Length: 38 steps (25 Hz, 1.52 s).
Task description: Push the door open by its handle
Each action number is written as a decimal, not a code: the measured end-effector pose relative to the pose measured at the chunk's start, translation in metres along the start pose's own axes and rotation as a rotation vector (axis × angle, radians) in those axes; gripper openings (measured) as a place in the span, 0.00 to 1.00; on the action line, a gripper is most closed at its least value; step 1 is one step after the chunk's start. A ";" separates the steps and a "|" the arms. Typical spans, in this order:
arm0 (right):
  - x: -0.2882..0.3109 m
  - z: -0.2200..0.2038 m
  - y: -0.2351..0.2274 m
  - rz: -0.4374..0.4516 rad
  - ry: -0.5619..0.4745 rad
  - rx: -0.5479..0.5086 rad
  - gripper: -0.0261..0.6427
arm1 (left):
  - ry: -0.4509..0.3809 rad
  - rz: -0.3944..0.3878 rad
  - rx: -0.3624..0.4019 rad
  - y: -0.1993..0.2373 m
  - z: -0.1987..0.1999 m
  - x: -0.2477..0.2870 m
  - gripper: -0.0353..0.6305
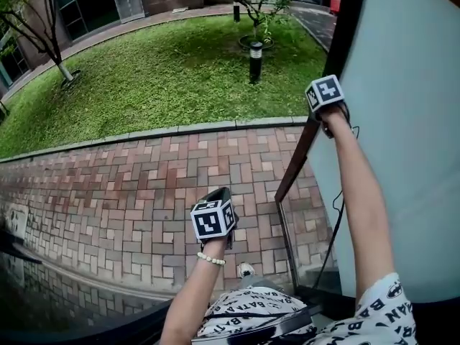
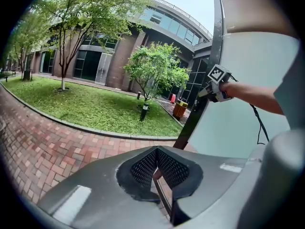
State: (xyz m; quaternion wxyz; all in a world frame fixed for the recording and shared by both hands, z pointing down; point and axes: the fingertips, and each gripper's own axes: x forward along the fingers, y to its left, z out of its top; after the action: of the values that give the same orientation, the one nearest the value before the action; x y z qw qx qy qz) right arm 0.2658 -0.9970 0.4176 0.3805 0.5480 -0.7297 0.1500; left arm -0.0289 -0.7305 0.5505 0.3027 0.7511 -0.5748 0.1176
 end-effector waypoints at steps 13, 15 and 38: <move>0.008 -0.022 -0.086 -0.076 0.031 0.088 0.05 | 0.027 0.029 -0.021 0.004 -0.008 0.018 0.06; 0.006 -0.026 -0.094 -0.082 0.035 0.093 0.05 | 0.026 0.027 -0.022 0.001 -0.008 0.019 0.06; -0.005 -0.032 -0.092 -0.080 0.024 0.131 0.21 | 0.004 0.007 -0.027 0.002 -0.002 0.007 0.06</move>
State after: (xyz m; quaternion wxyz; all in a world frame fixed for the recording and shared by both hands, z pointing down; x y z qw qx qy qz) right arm 0.3630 -1.0061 0.4172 0.3584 0.5985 -0.6912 0.1885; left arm -0.0284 -0.7349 0.5565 0.3136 0.7448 -0.5783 0.1121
